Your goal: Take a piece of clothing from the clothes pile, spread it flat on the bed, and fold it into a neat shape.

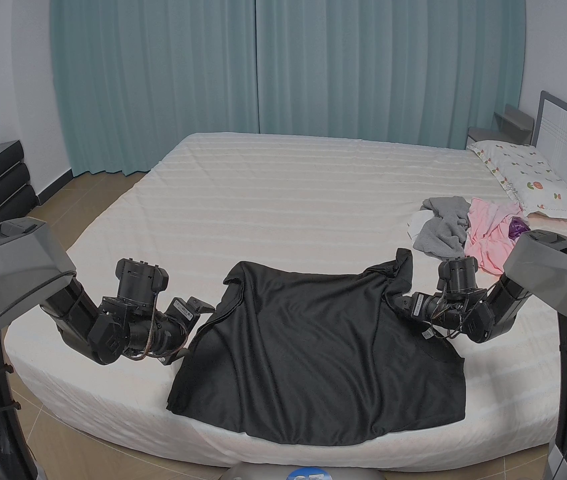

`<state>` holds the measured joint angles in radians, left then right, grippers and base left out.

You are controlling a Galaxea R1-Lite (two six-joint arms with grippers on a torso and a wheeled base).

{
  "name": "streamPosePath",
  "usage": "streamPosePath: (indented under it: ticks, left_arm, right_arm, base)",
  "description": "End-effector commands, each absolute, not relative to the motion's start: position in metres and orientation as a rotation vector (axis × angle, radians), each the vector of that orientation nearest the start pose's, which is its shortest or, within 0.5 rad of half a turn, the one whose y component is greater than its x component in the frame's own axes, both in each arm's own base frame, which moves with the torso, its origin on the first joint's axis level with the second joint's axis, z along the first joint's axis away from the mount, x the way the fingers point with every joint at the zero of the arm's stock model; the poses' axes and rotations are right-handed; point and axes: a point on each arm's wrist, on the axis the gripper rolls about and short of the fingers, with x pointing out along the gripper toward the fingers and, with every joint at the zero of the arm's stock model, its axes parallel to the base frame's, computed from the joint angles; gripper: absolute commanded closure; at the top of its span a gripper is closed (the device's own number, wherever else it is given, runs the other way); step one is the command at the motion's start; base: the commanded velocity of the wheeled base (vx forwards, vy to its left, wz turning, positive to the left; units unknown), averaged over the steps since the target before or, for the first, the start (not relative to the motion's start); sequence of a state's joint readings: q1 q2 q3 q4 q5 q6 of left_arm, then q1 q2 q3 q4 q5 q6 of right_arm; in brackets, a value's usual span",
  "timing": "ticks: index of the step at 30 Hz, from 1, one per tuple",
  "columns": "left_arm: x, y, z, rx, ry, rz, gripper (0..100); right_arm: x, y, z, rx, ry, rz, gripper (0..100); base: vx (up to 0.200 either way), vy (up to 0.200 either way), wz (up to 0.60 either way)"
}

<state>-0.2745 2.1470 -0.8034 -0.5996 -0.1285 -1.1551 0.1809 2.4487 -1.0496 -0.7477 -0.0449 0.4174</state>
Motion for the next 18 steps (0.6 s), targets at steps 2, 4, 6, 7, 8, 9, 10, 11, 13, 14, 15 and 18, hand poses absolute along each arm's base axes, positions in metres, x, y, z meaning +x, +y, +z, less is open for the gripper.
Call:
streamPosePath:
  ticks: [2,4,6,7,8,9,10,11,13,14,15,18]
  left_arm:
    - [0.337,-0.098,0.025,-1.026,0.886,0.099,0]
    - [0.337,-0.098,0.025,-1.026,0.886,0.099,0]
    - [0.337,-0.098,0.025,-1.026,0.887,0.1,0]
    - [0.337,-0.098,0.025,-1.026,0.887,0.1,0]
    - [0.337,-0.098,0.025,-1.026,0.887,0.1,0]
    - [0.337,-0.098,0.025,-1.026,0.887,0.1,0]
    - [0.337,-0.098,0.025,-1.026,0.886,0.099,0]
    - [0.337,-0.098,0.025,-1.026,0.886,0.099,0]
    - [0.337,-0.097,0.025,-1.026,0.887,0.101,0]
    - [0.337,-0.097,0.025,-1.026,0.887,0.101,0]
    - [0.338,-0.097,0.025,-1.027,0.885,0.1,0]
    - [0.337,-0.097,0.025,-1.026,0.887,0.101,0]
  right_arm:
    - [0.416,0.076,-0.04,0.298,0.685,0.001,0]
    - [0.416,0.076,-0.04,0.28,0.688,0.006,0]
    - [0.415,0.076,-0.041,0.263,0.692,0.011,0]
    - [0.414,0.075,-0.043,0.237,0.699,0.019,0]
    - [0.413,0.075,-0.045,0.218,0.704,0.024,0]
    - [0.413,0.075,-0.045,0.218,0.704,0.024,0]
    - [0.413,0.075,-0.048,0.192,0.709,0.031,0]
    - [0.413,0.075,-0.048,0.184,0.709,0.032,0]
    - [0.414,0.075,-0.047,0.173,0.703,0.024,0]
    - [0.416,0.073,-0.047,0.16,0.692,-0.009,0]
    - [0.419,0.072,-0.047,0.151,0.681,-0.026,0]
    - [0.425,0.066,-0.049,0.116,0.663,-0.061,0]
  base:
    - [0.0,0.0,0.0]
    - [0.0,0.0,0.0]
    - [0.0,0.0,0.0]
    - [0.0,0.0,0.0]
    - [0.0,0.0,0.0]
    - [0.0,0.0,0.0]
    - [0.0,0.0,0.0]
    - [0.0,0.0,0.0]
    - [0.0,0.0,0.0]
    - [0.0,0.0,0.0]
    - [0.0,0.0,0.0]
    - [0.0,0.0,0.0]
